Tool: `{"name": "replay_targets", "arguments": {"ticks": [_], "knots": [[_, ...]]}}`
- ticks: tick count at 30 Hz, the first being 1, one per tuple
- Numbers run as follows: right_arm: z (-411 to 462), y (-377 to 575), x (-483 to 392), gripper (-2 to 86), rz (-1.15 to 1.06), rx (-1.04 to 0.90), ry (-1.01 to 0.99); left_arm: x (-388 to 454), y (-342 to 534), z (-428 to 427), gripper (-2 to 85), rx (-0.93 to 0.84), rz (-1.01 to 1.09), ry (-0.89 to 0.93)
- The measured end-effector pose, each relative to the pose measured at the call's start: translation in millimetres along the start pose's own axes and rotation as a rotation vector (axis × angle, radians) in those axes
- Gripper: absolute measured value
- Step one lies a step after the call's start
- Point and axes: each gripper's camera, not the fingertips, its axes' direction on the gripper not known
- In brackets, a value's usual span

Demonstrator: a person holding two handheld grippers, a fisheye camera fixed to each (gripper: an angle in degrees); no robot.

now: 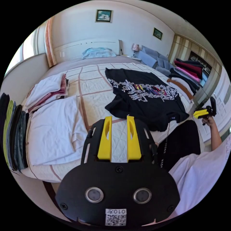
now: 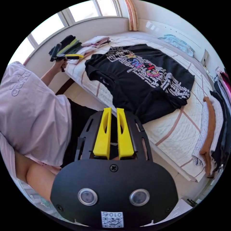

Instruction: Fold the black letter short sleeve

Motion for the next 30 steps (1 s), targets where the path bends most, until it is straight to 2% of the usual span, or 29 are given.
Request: {"name": "replay_targets", "arguments": {"ticks": [2, 9, 12, 14, 18, 21, 23, 24, 26, 28, 30], "knots": [[-6.6, -6.0, 0.4, 5.2, 0.027, 0.103, 0.015, -22.9, -12.6, 19.1, 10.3, -0.049, -0.054, 0.010], [-0.6, -29.3, -3.4, 5.4, 0.058, 0.181, 0.080, -55.7, -38.8, 78.9, 8.1, -0.064, -0.190, 0.214], [4.4, -25.3, -0.3, 4.9, 0.108, 0.172, 0.096, -61.2, -32.1, 79.5, 4.2, -0.003, -0.224, 0.250], [3.9, -19.7, 2.0, 4.5, 0.142, 0.163, 0.111, -66.2, -18.1, 55.4, 2.3, 0.098, -0.241, 0.271], [0.9, 1.7, 15.7, 4.5, 0.295, 0.106, 0.237, -81.3, 15.1, 0.4, 1.0, 0.138, -0.249, 0.125], [9.8, 17.7, 31.0, 5.6, 0.406, 0.073, 0.262, -101.4, 39.5, 36.3, 1.1, -0.031, -0.288, 0.178], [15.7, 23.6, 40.6, 6.6, 0.472, 0.071, 0.273, -100.4, 48.4, 42.3, 1.9, -0.014, -0.301, 0.157], [18.1, 26.5, 48.0, 7.3, 0.525, 0.063, 0.280, -95.9, 47.2, 38.8, 2.1, -0.009, -0.293, 0.121], [17.7, 31.4, 57.5, 8.1, 0.601, 0.065, 0.286, -67.7, 40.5, 16.3, 2.9, 0.026, -0.220, -0.095], [15.6, 37.6, 63.8, 8.7, 0.652, 0.088, 0.252, -40.7, 32.7, -2.6, 3.2, 0.063, -0.122, -0.239], [13.2, 44.1, 65.2, 9.4, 0.707, 0.161, 0.174, -12.1, 20.9, -13.3, 3.5, 0.089, -0.001, -0.288]]}}
